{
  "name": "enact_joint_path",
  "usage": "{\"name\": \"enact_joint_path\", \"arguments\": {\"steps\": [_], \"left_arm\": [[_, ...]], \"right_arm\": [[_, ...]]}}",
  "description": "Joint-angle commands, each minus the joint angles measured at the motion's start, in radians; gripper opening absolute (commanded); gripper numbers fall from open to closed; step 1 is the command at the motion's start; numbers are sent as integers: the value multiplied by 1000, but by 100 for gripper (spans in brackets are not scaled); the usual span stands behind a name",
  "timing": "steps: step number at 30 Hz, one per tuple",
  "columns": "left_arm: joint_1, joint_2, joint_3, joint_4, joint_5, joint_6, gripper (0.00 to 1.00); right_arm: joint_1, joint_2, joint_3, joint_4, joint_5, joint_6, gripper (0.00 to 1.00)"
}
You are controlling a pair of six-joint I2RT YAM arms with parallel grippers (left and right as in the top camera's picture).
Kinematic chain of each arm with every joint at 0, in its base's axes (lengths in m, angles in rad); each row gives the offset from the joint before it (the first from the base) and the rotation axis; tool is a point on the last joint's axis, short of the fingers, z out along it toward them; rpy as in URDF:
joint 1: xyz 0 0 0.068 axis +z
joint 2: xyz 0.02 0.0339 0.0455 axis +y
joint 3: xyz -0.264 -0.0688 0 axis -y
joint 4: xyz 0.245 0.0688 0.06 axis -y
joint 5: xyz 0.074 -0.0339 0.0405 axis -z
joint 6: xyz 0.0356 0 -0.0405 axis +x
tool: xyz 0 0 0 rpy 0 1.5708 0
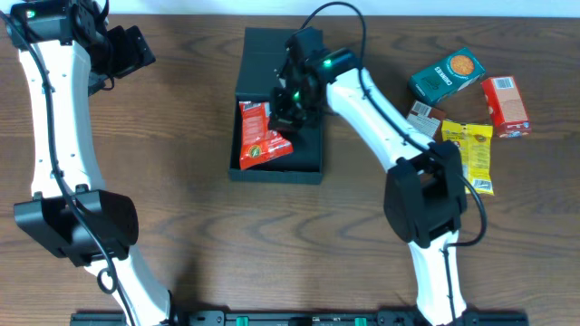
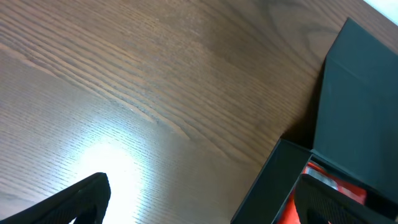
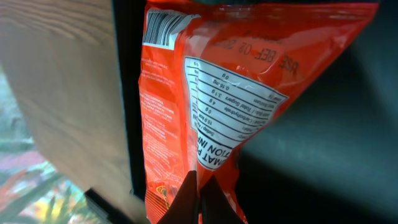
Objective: Pack container
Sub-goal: 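Carry the red chip bag into the box and release it, then reach the right gripper to the teal Chunkies pack and grasp it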
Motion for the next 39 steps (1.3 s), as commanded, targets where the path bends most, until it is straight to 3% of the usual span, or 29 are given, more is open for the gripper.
{"name": "enact_joint_path", "arguments": {"steps": [1, 8, 11, 14, 15, 18, 19, 21, 25, 28, 32, 39], "left_arm": [[6, 4, -1, -4, 4, 15, 95], [6, 4, -1, -3, 4, 15, 95], [6, 4, -1, -3, 5, 15, 96], [6, 4, -1, -3, 5, 15, 96], [6, 4, -1, -3, 5, 15, 95], [6, 4, -1, -3, 5, 15, 95], [6, 4, -1, -3, 5, 15, 95], [6, 4, -1, -2, 5, 15, 95], [6, 4, -1, 1, 5, 15, 95], [6, 4, -1, 3, 5, 15, 95], [6, 4, -1, 7, 5, 15, 95], [6, 4, -1, 13, 5, 7, 95]], "right_arm": [[40, -2, -22, 44, 40, 63, 1], [70, 11, -46, 63, 72, 77, 4], [69, 11, -46, 35, 105, 69, 61], [56, 10, -45, 19, 115, 42, 82], [48, 6, -43, 17, 92, 27, 82], [22, -12, -25, 20, -3, -45, 66], [6, -27, 0, 5, -19, -70, 65], [-27, -65, 65, -45, 3, -125, 67], [-124, -164, 184, -124, 241, -193, 78], [-226, -213, 198, -120, 370, -191, 80], [-434, -166, 188, -124, 418, -27, 98], [-550, -33, 188, -42, 530, 373, 99]]}}
